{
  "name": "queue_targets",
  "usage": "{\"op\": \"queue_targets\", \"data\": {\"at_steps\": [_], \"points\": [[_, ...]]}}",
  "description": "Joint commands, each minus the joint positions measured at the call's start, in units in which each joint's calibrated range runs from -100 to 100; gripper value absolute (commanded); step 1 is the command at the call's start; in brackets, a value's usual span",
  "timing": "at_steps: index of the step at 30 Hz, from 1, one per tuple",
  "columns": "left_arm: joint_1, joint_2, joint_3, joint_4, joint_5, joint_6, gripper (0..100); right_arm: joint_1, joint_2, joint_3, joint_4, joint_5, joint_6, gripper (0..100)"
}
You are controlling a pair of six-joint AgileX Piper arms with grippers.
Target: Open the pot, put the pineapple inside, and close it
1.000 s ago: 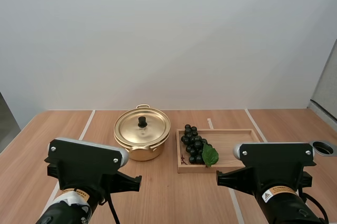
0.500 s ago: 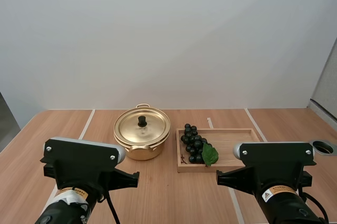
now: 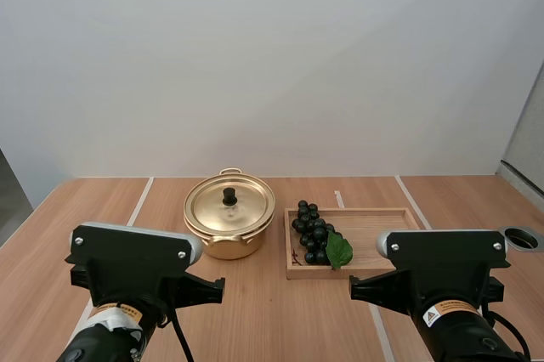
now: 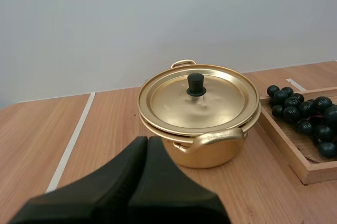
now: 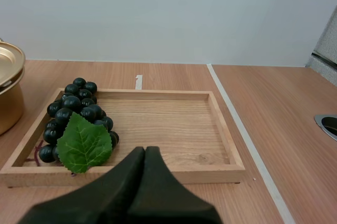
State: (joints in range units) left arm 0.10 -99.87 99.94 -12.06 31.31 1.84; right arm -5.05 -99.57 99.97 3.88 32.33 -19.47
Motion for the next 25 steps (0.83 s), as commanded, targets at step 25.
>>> {"op": "queue_targets", "data": {"at_steps": [25], "points": [[1.7, -0.1, 0.1, -1.0, -1.4, -0.3, 0, -0.2, -0.4, 0.0, -0.4, -0.9, -0.3, 0]]}}
